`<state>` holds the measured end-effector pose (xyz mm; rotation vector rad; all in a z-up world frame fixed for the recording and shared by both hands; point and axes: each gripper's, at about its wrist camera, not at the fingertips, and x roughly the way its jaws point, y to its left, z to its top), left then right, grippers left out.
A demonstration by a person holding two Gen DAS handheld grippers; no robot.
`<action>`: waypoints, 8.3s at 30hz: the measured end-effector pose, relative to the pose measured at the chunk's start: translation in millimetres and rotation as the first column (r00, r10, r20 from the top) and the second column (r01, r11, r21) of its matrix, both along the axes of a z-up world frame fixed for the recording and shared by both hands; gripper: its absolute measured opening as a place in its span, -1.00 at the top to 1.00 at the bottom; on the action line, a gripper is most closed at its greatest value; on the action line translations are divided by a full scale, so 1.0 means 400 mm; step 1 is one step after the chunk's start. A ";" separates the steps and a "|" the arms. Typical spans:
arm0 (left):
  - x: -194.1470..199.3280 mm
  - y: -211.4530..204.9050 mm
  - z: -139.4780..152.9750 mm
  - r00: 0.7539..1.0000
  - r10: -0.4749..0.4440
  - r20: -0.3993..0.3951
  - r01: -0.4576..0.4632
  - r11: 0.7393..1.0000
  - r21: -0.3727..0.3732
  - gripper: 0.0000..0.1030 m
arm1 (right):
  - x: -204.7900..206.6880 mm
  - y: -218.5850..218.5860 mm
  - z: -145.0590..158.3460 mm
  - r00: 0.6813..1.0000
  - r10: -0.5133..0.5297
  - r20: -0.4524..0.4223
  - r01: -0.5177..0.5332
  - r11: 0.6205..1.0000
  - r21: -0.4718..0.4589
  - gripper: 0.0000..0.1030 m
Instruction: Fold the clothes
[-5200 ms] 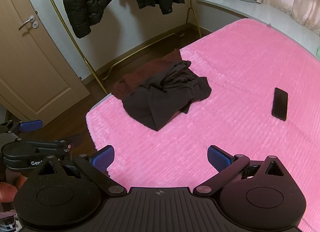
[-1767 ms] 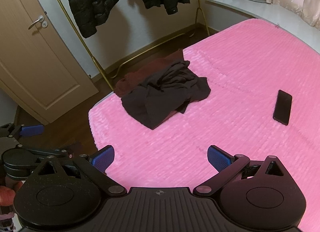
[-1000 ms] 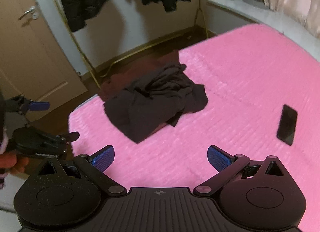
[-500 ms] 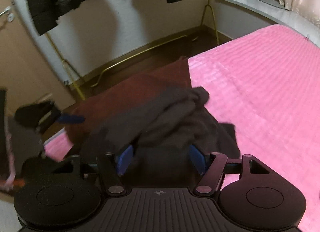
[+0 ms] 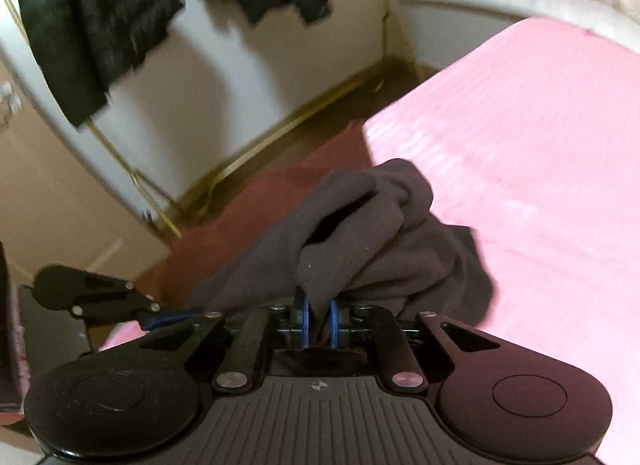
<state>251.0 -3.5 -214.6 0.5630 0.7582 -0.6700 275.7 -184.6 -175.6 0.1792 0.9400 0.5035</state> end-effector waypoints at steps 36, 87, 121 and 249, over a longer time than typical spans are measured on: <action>-0.726 -0.603 -0.055 0.971 -0.158 -0.180 0.176 0.980 0.088 -0.40 | -0.979 -0.622 -0.261 0.981 0.179 -0.077 -0.195 0.889 -0.415 -0.87; -0.854 -0.866 0.098 0.877 -0.331 -0.347 0.271 0.939 -0.210 -0.49 | -1.478 -1.146 0.216 0.449 -0.885 -0.123 0.821 0.462 -0.335 -0.45; -0.852 -1.423 0.010 0.868 -0.367 -0.335 0.324 0.929 -0.178 -0.49 | -1.363 -1.844 0.017 0.419 -0.907 -0.034 0.889 0.418 -0.189 -0.38; -0.961 -0.640 -0.072 0.655 -0.251 -0.713 0.309 0.950 -0.051 0.95 | -1.926 -1.426 0.091 0.415 -0.803 -0.429 0.634 0.593 -0.497 0.87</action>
